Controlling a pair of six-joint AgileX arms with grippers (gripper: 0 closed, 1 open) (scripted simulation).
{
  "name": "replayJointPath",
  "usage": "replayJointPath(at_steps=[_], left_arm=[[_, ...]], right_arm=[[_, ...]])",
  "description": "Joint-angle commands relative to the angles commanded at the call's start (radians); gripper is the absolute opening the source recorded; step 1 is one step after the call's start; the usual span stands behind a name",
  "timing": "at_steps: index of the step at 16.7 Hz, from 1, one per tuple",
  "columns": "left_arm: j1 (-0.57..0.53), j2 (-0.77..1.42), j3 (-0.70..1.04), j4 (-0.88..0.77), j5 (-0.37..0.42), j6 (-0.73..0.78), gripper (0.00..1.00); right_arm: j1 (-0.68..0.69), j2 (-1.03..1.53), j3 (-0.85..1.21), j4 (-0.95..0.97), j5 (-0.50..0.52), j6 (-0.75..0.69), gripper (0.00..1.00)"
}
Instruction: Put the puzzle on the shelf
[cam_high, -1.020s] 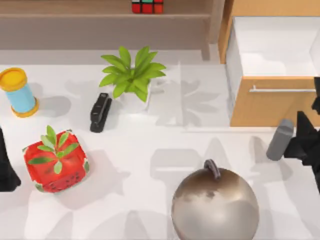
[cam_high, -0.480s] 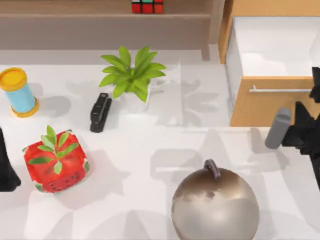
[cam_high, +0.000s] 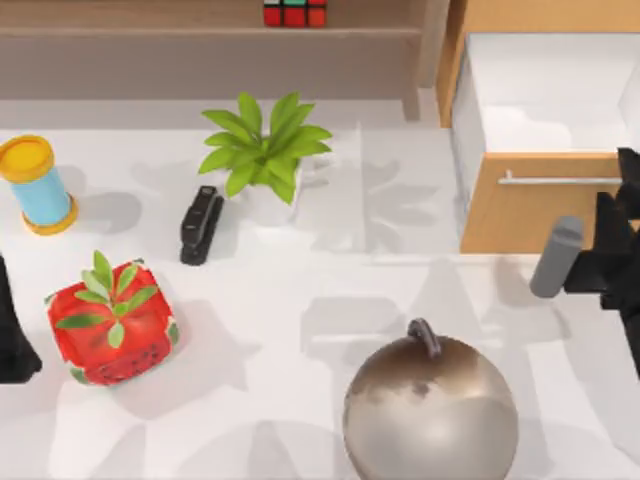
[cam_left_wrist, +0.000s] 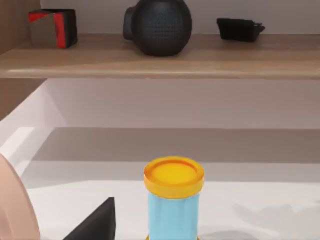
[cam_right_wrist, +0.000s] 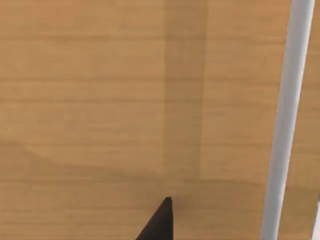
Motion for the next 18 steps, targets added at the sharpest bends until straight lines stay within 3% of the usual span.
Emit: replayJointPath(at_steps=[6, 18], left_arm=[[0.0, 0.0, 0.0, 0.0, 0.0, 0.0, 1.0], [0.0, 0.0, 0.0, 0.0, 0.0, 0.0, 1.0]], right_arm=[[0.0, 0.0, 0.0, 0.0, 0.0, 0.0, 0.02], [-0.008, 0.013, 0.033, -0.026, -0.009, 0.003, 0.0]])
